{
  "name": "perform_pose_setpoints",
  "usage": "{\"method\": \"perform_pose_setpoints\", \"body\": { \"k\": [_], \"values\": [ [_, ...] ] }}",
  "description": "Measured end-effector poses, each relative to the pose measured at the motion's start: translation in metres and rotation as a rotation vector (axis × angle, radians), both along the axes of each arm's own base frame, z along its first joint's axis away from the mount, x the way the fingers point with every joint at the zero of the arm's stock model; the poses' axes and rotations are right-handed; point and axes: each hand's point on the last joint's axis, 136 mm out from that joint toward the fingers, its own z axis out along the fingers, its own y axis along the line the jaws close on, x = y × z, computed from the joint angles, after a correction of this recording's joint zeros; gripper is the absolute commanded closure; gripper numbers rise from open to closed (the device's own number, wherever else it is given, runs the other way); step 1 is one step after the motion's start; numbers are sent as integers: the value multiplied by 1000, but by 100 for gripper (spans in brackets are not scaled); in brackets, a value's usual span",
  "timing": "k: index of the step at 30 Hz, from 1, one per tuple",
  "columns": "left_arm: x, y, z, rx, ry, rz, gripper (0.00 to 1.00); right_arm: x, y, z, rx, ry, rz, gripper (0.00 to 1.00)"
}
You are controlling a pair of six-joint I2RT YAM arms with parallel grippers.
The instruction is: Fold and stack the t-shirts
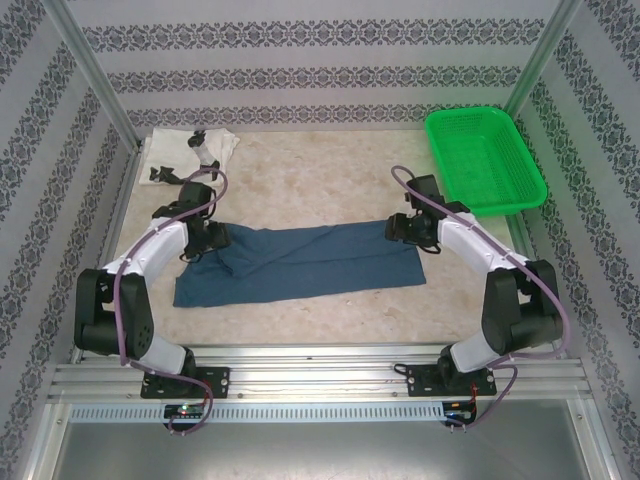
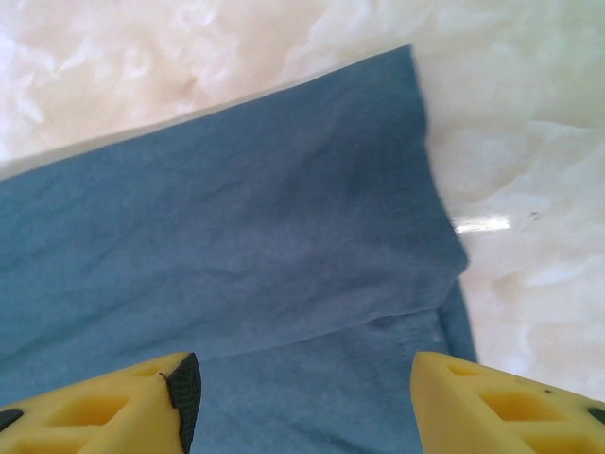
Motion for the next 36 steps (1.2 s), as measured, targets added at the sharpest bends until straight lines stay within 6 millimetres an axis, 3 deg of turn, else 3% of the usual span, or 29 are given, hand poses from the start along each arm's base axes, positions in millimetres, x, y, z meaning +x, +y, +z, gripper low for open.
{"method": "perform_pose_setpoints", "body": {
  "k": [8, 11, 15, 19, 25, 29, 32, 36],
  "values": [
    [-11, 17, -22, -8, 26, 53, 41, -3, 7, -13, 4, 39, 26, 41],
    [-13, 18, -28, -2, 21, 62, 31, -3, 8, -13, 5, 40, 30, 42],
    [-15, 26, -35, 9, 4, 105, 30, -5, 15, -13, 5, 39, 49, 42],
    [-16, 32, -31, -13, -61, 176, 27, -6, 24, -11, 4, 34, 77, 42],
    [-2, 43, -12, -98, -189, 304, 27, -4, 29, -9, 4, 26, 92, 42],
    [4, 40, -14, -156, -193, 340, 31, -5, 29, -10, 4, 29, 93, 42],
    [6, 37, -27, -180, -154, 354, 37, -4, 29, -11, 3, 31, 93, 42],
    [4, 35, -43, -191, -101, 367, 57, -4, 29, -12, 3, 30, 95, 42]
  ]
}}
